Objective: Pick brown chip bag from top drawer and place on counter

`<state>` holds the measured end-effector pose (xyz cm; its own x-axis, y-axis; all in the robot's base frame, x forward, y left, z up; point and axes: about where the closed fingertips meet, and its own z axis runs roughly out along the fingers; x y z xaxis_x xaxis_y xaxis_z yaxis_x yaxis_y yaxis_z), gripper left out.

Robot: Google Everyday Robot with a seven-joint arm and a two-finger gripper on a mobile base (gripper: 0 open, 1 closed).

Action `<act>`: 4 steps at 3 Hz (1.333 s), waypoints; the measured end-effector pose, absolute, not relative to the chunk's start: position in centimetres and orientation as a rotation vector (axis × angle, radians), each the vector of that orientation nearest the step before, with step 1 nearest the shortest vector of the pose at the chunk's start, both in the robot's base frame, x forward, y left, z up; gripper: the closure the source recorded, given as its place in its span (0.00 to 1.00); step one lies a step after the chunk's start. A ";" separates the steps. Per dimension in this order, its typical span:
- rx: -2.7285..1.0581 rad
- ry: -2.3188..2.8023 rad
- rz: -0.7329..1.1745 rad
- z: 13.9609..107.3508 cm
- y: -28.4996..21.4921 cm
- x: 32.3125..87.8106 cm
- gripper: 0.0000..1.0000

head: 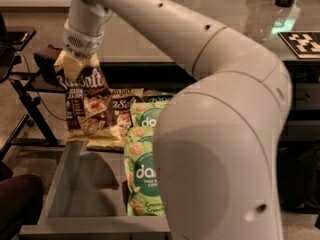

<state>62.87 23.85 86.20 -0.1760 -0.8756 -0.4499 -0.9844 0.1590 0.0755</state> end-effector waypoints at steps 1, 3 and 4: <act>-1.643 2.258 0.571 92.3 18.3 60.1 1.00; -1.426 2.332 0.463 103.1 10.0 50.8 1.00; -1.427 2.332 0.466 102.9 10.2 51.0 1.00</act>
Offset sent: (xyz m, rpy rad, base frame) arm -0.1347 -0.1801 0.1960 0.0148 0.0679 -0.3664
